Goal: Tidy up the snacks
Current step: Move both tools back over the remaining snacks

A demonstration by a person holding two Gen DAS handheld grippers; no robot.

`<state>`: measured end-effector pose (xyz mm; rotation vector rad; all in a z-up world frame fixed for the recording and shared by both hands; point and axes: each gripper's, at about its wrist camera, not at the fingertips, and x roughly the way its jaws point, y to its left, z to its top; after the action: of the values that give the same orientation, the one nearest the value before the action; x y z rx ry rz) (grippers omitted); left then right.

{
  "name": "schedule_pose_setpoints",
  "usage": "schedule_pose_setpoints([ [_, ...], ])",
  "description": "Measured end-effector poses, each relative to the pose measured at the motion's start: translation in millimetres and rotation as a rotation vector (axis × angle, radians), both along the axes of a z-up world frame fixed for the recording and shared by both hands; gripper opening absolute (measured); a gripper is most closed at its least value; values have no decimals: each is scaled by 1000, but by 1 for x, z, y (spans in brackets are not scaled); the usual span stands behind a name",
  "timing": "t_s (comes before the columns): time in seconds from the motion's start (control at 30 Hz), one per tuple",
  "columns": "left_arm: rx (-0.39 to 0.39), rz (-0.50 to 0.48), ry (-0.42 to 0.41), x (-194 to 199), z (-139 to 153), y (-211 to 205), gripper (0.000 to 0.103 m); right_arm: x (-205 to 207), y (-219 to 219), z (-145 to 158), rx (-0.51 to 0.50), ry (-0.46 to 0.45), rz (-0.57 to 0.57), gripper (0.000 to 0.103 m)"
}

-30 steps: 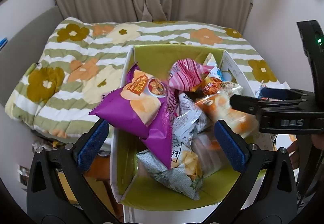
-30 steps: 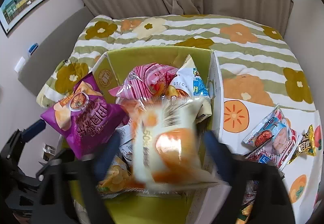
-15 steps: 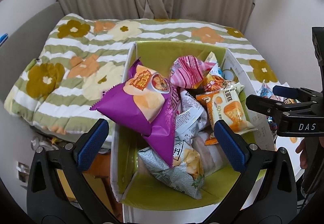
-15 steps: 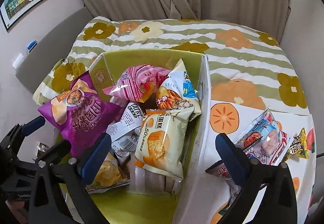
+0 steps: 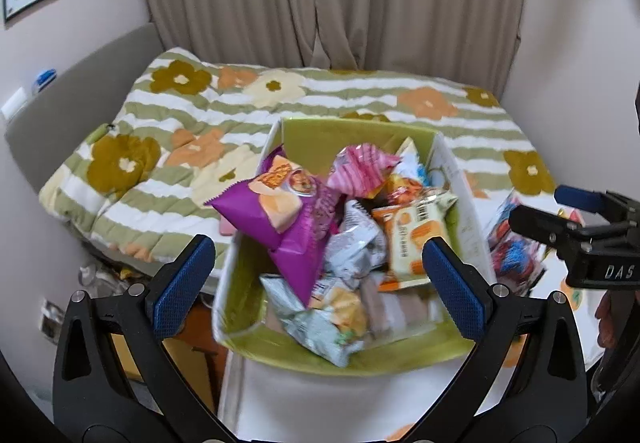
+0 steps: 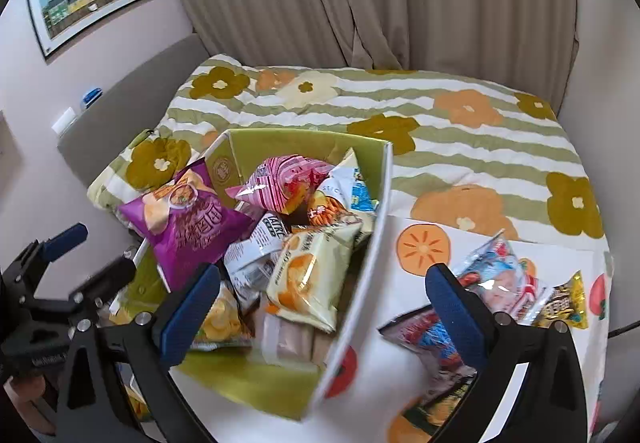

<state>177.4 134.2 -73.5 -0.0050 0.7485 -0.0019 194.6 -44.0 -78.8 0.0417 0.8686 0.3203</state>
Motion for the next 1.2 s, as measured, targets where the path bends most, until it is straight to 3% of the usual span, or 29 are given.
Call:
schedule_pose_setpoints([
  [0.27, -5, 0, -60, -38, 16, -60, 103, -36, -67, 19, 22, -53, -15, 102],
  [0.63, -50, -54, -73, -75, 7, -162, 103, -79, -177, 20, -7, -68, -91, 102],
  [0.93, -157, 4, -2, -68, -35, -219, 103, -65, -227, 12, -35, -101, -3, 102],
  [1.2, -241, 53, 113, -22, -87, -247, 103, -29, -241, -11, -2, -59, 90, 102],
])
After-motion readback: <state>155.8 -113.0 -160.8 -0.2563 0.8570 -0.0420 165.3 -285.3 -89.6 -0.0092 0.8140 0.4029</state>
